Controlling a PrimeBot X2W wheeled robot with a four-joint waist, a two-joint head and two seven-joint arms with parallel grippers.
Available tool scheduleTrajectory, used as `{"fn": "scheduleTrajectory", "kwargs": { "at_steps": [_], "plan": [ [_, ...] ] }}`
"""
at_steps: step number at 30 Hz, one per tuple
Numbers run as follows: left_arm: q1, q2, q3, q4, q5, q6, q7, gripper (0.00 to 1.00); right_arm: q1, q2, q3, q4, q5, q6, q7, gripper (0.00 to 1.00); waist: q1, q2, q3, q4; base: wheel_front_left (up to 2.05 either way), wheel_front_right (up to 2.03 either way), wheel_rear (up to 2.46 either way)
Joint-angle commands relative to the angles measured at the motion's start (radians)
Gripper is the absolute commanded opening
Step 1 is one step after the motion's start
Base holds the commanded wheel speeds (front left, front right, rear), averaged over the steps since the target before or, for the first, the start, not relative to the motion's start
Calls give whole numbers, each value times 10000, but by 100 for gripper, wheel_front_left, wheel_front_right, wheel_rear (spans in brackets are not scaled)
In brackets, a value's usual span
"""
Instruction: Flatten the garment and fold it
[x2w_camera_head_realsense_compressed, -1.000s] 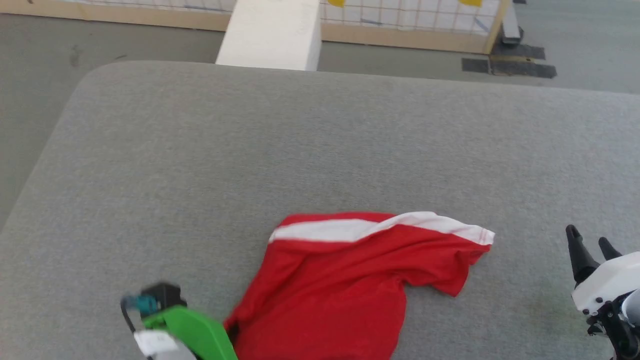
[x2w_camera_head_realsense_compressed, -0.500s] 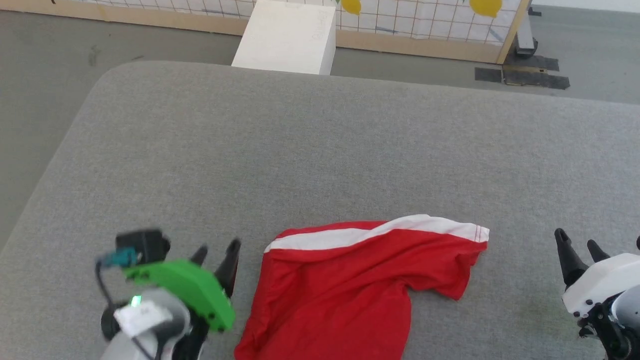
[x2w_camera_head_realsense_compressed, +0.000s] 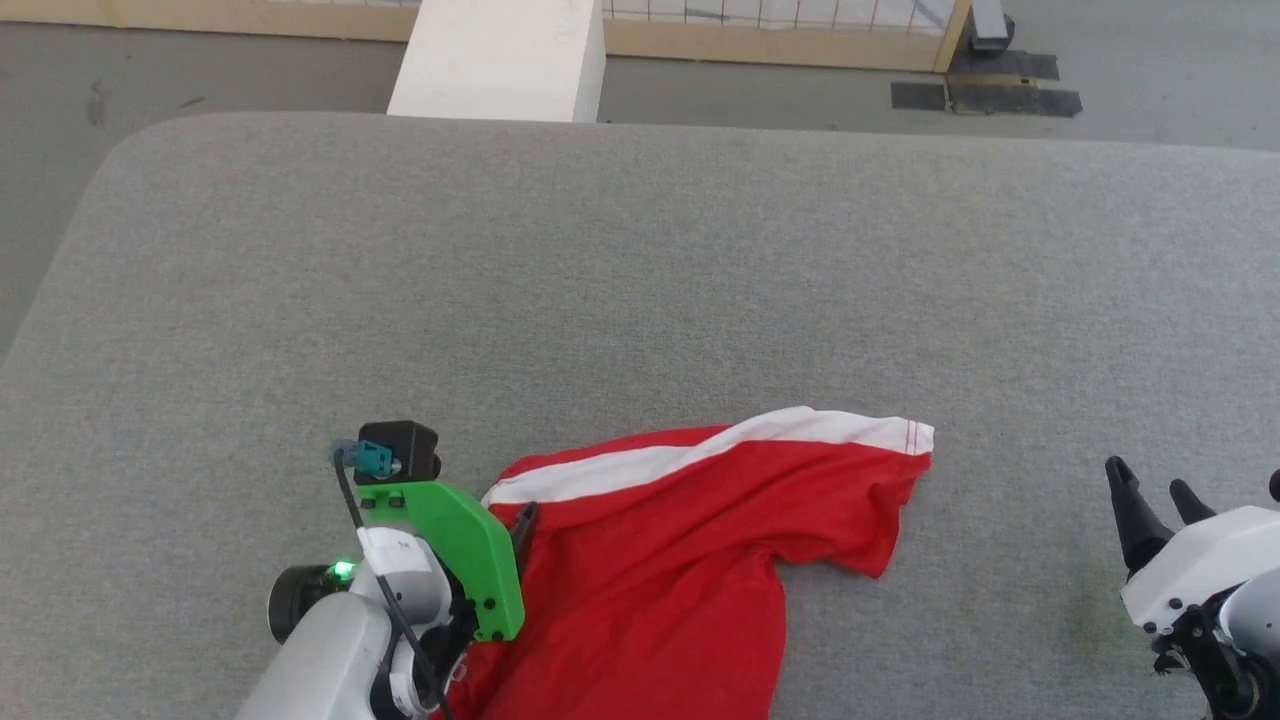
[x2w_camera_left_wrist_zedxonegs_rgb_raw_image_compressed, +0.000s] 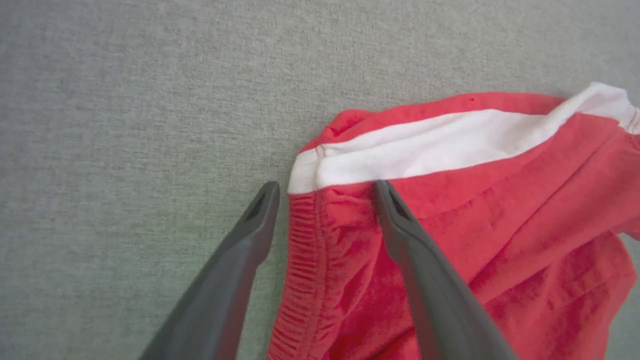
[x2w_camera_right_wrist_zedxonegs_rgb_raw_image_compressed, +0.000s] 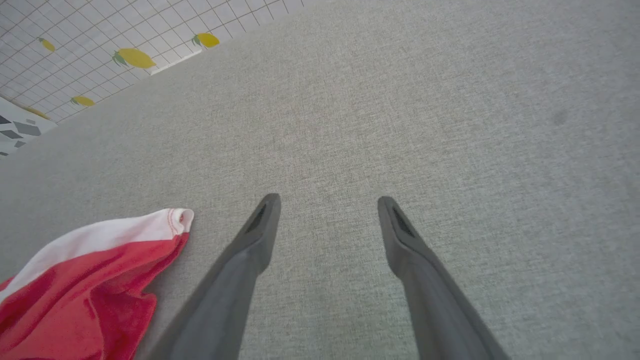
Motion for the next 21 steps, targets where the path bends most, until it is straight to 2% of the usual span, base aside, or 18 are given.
{"fn": "scheduleTrajectory", "kwargs": {
  "at_steps": [1, 2, 3, 4, 5, 11, 18, 21],
  "plan": [
    [-223, -19, 42, 93, -88, 42, -73, 100, -168, -1, -22, 21, 45, -15, -84, 100, 0, -1, 134, -93, 0, 0, 0],
    [-234, -47, 62, 151, -132, 43, -76, 100, -171, -1, -37, 26, 37, -15, -96, 100, 0, -1, 147, -93, 0, 0, 0],
    [-253, -50, 57, 219, -158, 26, -58, 55, -175, -1, -56, 34, 27, -15, -104, 100, 0, -1, 162, -90, 0, 0, 0],
    [-272, -65, 68, 248, -181, 12, -83, 18, -179, -1, -69, 41, 16, -15, -110, 100, 0, -1, 171, -82, 0, 0, 0],
    [-283, -106, 90, 261, -237, -11, -124, 0, -192, -1, -78, 53, 2, -15, -116, 100, 0, -1, 177, -68, 0, 0, 0],
    [-252, -221, 147, 57, -364, -86, -400, 0, -294, -1, 310, -33, -251, -15, -43, 100, 0, -1, 154, 48, 0, 0, 0],
    [56, -380, 297, -547, -532, 48, -740, 0, -323, -1, 2132, -507, -912, -15, 974, 100, 0, -1, 250, 214, 0, 0, 0],
    [140, -399, 281, -699, -570, 64, -749, 0, -627, -1, 2563, -428, -1301, -15, 1400, 100, 0, -1, 348, 235, 0, 0, 0]
  ]
}}
